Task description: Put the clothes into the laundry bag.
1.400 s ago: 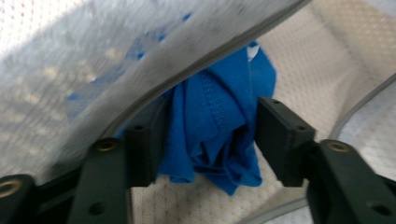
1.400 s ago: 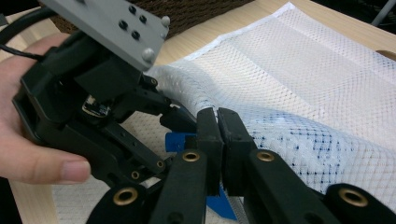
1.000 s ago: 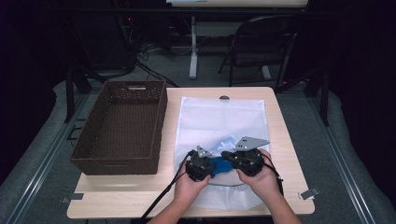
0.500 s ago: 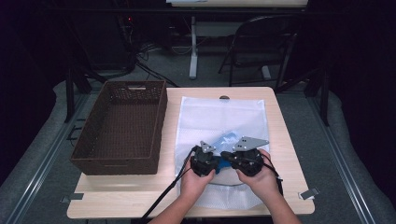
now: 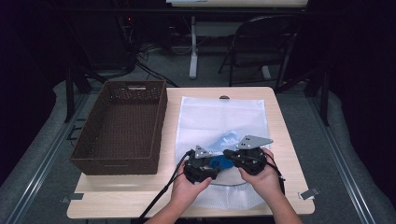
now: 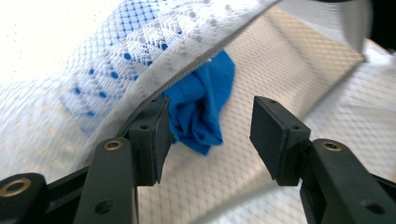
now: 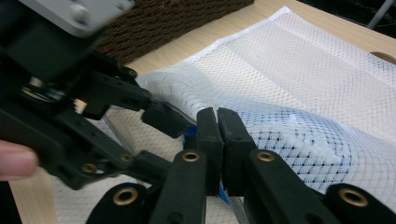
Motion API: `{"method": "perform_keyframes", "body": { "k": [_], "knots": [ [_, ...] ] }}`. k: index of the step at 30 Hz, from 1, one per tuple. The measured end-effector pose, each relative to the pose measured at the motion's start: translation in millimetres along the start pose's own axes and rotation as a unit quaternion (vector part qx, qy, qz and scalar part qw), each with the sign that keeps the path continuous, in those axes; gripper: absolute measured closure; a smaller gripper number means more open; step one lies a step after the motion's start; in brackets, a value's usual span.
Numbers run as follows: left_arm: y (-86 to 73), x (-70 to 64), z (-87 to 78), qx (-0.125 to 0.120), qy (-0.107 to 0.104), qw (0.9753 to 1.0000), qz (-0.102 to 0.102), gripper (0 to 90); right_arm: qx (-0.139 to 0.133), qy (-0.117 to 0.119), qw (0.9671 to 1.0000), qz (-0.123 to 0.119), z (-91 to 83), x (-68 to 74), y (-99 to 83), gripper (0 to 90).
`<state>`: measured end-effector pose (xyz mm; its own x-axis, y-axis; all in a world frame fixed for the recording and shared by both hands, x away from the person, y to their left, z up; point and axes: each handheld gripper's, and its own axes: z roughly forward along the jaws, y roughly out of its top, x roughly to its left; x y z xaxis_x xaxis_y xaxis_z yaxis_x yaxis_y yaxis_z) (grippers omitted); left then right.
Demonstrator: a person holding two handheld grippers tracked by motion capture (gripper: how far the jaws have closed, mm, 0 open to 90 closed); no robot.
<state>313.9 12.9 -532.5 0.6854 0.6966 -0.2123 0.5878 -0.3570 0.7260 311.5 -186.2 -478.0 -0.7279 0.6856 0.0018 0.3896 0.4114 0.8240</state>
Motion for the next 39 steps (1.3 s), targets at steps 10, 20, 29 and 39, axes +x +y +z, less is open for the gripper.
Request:
{"method": "perform_keyframes", "body": {
  "k": [10, 20, 29, 39],
  "knots": [
    [-7.6, 6.6, -39.8, -0.01, -0.004, 0.9999, 0.006, 47.0, -0.001, 0.0, 1.0, -0.001, 0.2, -0.5, -0.5, 88.2],
    [-32.3, 33.3, -83.6, -0.018, 0.035, 0.9992, -0.001, 47.1, -0.001, 0.002, 1.0, -0.001, -1.8, -0.3, 0.4, 88.3],
    [-54.1, 62.0, -101.4, -0.035, 0.048, 0.9977, -0.033, 47.5, 0.009, 0.0, 1.0, -0.005, -1.8, 2.7, 3.1, 88.3],
    [-60.0, 69.3, -96.5, -0.029, 0.057, 0.997, -0.042, 46.6, 0.022, -0.006, 0.9997, -0.008, -6.9, 4.8, 1.6, 88.3]
  ]
}}
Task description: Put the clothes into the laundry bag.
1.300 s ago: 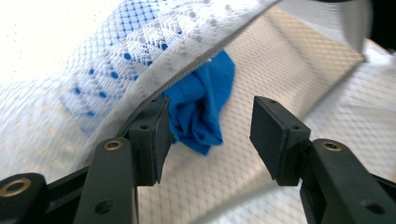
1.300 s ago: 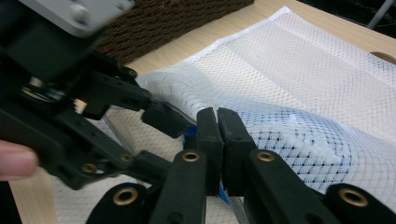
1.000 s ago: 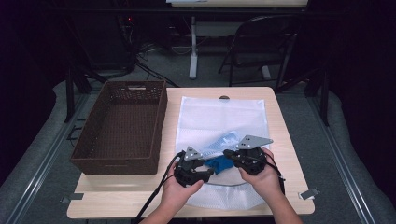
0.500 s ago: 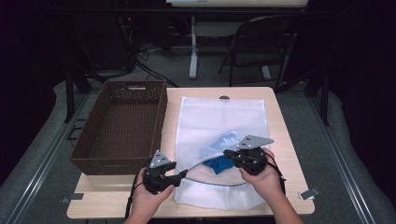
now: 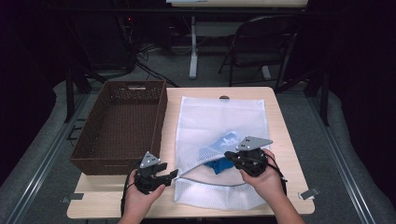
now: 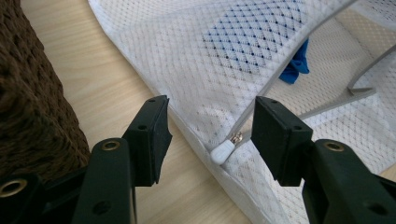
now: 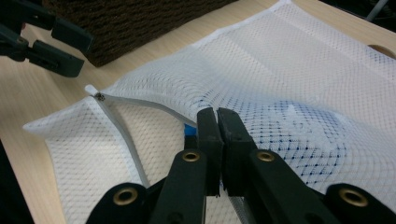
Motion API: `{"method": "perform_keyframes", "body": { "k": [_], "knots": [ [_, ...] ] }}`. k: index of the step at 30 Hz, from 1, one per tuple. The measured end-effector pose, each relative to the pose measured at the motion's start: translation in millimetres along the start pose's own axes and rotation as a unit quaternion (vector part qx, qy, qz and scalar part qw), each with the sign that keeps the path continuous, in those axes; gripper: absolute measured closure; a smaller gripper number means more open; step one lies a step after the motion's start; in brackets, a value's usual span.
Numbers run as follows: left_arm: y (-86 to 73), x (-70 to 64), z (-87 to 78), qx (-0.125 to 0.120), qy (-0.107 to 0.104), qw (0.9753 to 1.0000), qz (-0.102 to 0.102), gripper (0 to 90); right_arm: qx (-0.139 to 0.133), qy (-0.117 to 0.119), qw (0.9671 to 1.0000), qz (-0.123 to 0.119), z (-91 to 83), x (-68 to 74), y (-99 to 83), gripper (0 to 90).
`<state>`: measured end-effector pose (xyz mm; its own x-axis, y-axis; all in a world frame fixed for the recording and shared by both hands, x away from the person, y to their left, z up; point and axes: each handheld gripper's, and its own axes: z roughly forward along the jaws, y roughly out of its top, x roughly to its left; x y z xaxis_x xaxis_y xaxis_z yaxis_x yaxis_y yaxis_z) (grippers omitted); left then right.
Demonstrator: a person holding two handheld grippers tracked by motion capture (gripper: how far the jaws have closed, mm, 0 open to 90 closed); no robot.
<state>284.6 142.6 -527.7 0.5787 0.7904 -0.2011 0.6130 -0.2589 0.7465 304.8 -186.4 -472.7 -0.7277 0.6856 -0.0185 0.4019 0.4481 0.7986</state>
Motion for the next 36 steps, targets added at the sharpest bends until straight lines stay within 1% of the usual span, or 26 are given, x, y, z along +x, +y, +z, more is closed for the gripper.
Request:
{"method": "perform_keyframes", "body": {
  "k": [2, 3, 5, 7, 9, 12, 16, 18, 22, 23, 26, 29, 31, 34, 36],
  "knots": [
    [0.4, 1.1, -1.2, -0.004, -0.001, 1.0, -0.001, 46.4, 0.003, -0.002, 1.0, -0.002, -1.3, 1.4, -2.0, 88.2],
    [0.2, 1.6, -1.2, -0.006, 0.003, 1.0, -0.002, 46.4, 0.004, -0.002, 1.0, -0.002, -1.6, 2.5, -3.5, 88.2],
    [-0.2, 2.9, -1.5, -0.004, 0.003, 1.0, -0.006, 46.4, 0.008, -0.003, 1.0, -0.004, -1.4, 3.6, -5.4, 88.3],
    [-0.8, 4.8, -1.2, -0.004, 0.006, 1.0, -0.005, 46.4, 0.009, -0.002, 1.0, 0.0, -0.6, 4.6, -7.9, 88.2],
    [-1.2, 6.0, -1.0, -0.004, 0.006, 0.9999, -0.008, 46.4, 0.012, -0.002, 0.9999, -0.002, 0.5, 5.5, -10.4, 88.2],
    [-2.0, 7.4, -0.5, -0.002, 0.008, 0.9999, -0.007, 46.4, 0.018, 0.0, 0.9998, 0.0, 2.8, 7.3, -15.2, 88.2],
    [-3.0, 6.6, 1.0, -0.001, 0.007, 1.0, -0.007, 46.4, 0.023, -0.001, 0.9997, 0.002, 6.3, 8.1, -24.1, 88.1],
    [-3.0, 6.4, 1.4, 0.004, 0.006, 1.0, -0.004, 46.4, 0.029, 0.001, 0.9996, 0.006, 8.6, 7.6, -29.6, 88.1],
    [-4.0, 6.2, 4.0, 0.008, 0.007, 0.9999, -0.004, 46.4, 0.043, 0.005, 0.999, 0.013, 14.5, 6.8, -40.5, 88.0],
    [-4.3, 6.3, 4.6, 0.009, 0.006, 0.9999, -0.004, 46.5, 0.045, 0.005, 0.9988, 0.018, 16.0, 6.7, -42.7, 87.9],
    [-4.9, 6.0, 5.3, 0.012, 0.006, 0.9999, -0.004, 46.5, 0.048, 0.011, 0.9985, 0.021, 20.8, 5.4, -48.4, 87.7],
    [-5.7, 6.3, 6.2, 0.011, 0.007, 0.9999, -0.004, 46.6, 0.055, 0.014, 0.998, 0.026, 26.6, 5.0, -53.9, 87.5],
    [-5.9, 6.2, 6.8, 0.015, 0.006, 0.9999, -0.004, 46.6, 0.061, 0.015, 0.9976, 0.029, 30.9, 5.5, -57.3, 87.3],
    [-6.5, 6.0, 8.2, 0.015, 0.007, 0.9999, -0.004, 46.6, 0.071, 0.015, 0.9971, 0.024, 37.5, 6.3, -61.6, 86.6],
    [-6.8, 6.8, 8.7, 0.017, 0.008, 0.9998, -0.004, 46.9, 0.074, 0.016, 0.9968, 0.027, 40.3, 6.5, -63.4, 86.0]
  ]
}}
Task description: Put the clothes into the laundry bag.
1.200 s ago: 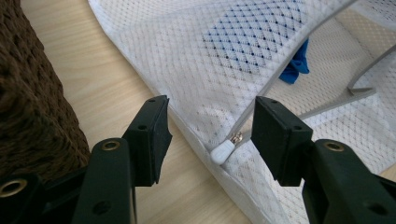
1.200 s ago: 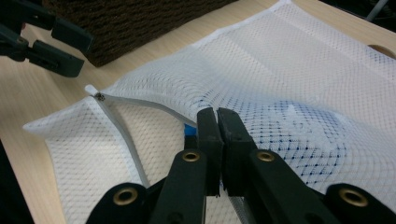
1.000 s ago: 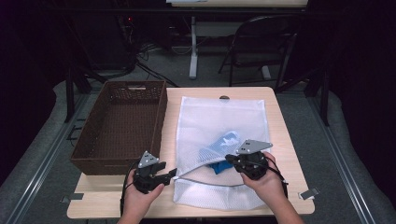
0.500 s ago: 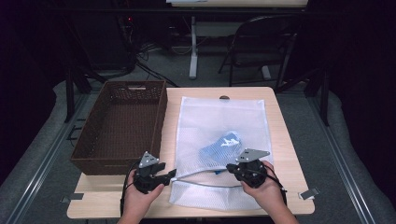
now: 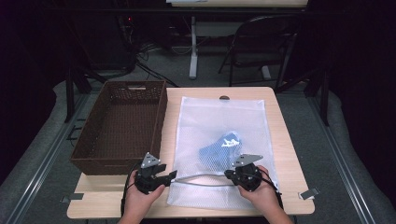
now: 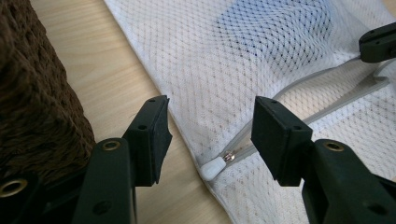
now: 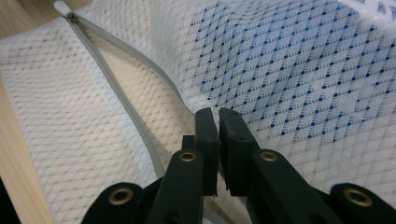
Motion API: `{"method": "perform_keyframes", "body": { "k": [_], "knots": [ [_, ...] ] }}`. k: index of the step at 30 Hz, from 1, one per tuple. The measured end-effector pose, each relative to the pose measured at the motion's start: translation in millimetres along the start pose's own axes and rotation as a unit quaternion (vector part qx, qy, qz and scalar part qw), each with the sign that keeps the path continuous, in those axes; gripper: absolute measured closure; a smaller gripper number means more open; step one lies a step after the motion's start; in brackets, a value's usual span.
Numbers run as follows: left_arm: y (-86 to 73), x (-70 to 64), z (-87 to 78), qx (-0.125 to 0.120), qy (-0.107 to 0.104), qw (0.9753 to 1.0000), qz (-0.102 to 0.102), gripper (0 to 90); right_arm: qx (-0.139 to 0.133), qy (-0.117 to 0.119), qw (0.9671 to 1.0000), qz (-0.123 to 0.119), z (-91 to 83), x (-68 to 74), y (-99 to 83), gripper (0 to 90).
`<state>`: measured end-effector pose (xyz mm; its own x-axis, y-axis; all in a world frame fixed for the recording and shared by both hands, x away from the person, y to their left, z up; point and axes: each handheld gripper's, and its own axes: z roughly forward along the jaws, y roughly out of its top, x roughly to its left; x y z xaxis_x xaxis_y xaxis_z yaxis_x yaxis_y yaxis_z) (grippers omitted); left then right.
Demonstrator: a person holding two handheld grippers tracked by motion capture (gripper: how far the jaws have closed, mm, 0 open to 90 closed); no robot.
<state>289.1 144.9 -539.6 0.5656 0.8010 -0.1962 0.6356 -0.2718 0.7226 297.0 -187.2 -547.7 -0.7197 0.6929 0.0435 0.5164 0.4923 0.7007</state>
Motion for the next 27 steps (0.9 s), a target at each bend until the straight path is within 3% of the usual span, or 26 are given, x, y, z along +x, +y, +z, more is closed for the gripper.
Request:
{"method": "perform_keyframes", "body": {
  "k": [5, 11, 15, 24, 27],
  "knots": [
    [0.3, 1.7, 1.5, 0.007, -0.009, 0.9999, 0.003, 48.9, -0.004, -0.007, 1.0, 0.0, 1.0, 1.5, -3.2, 77.0],
    [-1.4, 2.5, 6.9, 0.022, -0.015, 0.9996, -0.002, 49.1, -0.03, -0.024, 0.9992, 0.0, -4.9, 0.5, -6.0, 57.5],
    [-4.5, 2.5, 8.0, 0.024, 0.0, 0.9997, 0.003, 50.1, -0.048, -0.036, 0.9982, 0.009, -10.1, -1.1, -7.5, 46.0],
    [-10.5, -7.6, 7.7, 0.029, 0.011, 0.9994, 0.017, 51.1, -0.069, -0.05, 0.9964, 0.009, -20.0, -4.7, -8.3, 36.7],
    [-12.9, -9.6, 6.4, 0.029, 0.004, 0.9994, 0.018, 51.4, -0.068, -0.059, 0.9959, 0.005, -21.1, -4.6, -8.3, 34.8]
  ]
}}
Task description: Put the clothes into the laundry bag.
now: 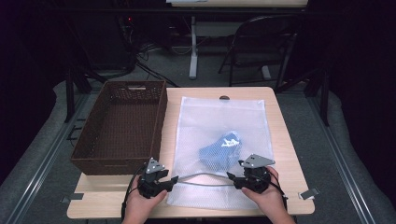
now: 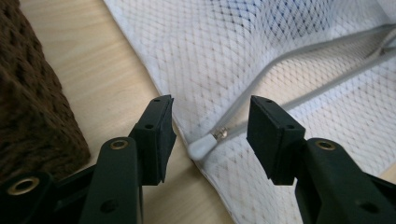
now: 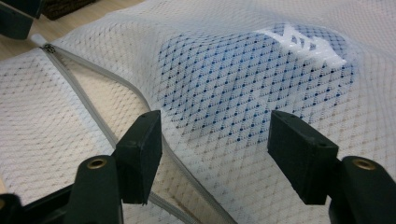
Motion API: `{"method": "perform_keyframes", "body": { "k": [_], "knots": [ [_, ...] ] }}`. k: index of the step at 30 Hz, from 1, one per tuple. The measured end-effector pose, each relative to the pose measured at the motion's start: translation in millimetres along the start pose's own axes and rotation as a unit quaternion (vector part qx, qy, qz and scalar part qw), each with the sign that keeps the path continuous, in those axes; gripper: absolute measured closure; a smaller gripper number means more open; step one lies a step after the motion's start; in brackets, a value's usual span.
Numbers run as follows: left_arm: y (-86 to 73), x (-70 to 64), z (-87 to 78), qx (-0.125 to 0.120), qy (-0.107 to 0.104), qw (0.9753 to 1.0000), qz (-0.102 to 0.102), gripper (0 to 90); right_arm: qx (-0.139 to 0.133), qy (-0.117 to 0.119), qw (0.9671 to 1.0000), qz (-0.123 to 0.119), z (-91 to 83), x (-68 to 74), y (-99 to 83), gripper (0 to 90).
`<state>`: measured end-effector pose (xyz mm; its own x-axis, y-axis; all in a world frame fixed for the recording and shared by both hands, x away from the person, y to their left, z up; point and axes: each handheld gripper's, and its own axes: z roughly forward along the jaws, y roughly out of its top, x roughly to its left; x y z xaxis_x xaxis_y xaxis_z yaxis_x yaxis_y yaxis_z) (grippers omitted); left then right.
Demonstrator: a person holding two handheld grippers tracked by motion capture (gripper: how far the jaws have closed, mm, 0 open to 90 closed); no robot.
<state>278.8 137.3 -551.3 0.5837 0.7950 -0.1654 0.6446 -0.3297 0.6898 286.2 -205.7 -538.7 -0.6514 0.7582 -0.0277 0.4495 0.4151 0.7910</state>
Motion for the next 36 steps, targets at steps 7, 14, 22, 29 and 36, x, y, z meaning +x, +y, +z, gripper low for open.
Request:
{"method": "perform_keyframes", "body": {
  "k": [7, 14, 22, 29, 36],
  "knots": [
    [-4.4, 5.0, 3.1, -0.003, -0.006, 0.9997, -0.024, 60.8, 0.001, 0.005, 0.9999, 0.013, 1.6, -1.7, 0.5, 28.7],
    [-5.5, 5.7, 6.9, 0.01, -0.006, 0.9995, -0.028, 64.0, -0.009, 0.002, 0.9998, 0.02, 1.8, 0.1, -0.1, 27.3],
    [-5.6, 7.0, 8.9, 0.027, -0.02, 0.9986, -0.041, 71.9, -0.009, 0.005, 0.9997, 0.022, 2.6, -0.6, -0.9, 28.8],
    [-3.9, 6.7, 5.8, 0.025, -0.019, 0.9989, -0.036, 85.4, -0.01, 0.006, 0.9995, 0.028, 2.5, -1.1, -1.0, 30.9],
    [-0.7, -0.1, 5.1, 0.019, -0.024, 0.9991, -0.029, 86.6, -0.012, 0.007, 0.9994, 0.031, 2.3, -2.0, -1.2, 31.7]
  ]
}}
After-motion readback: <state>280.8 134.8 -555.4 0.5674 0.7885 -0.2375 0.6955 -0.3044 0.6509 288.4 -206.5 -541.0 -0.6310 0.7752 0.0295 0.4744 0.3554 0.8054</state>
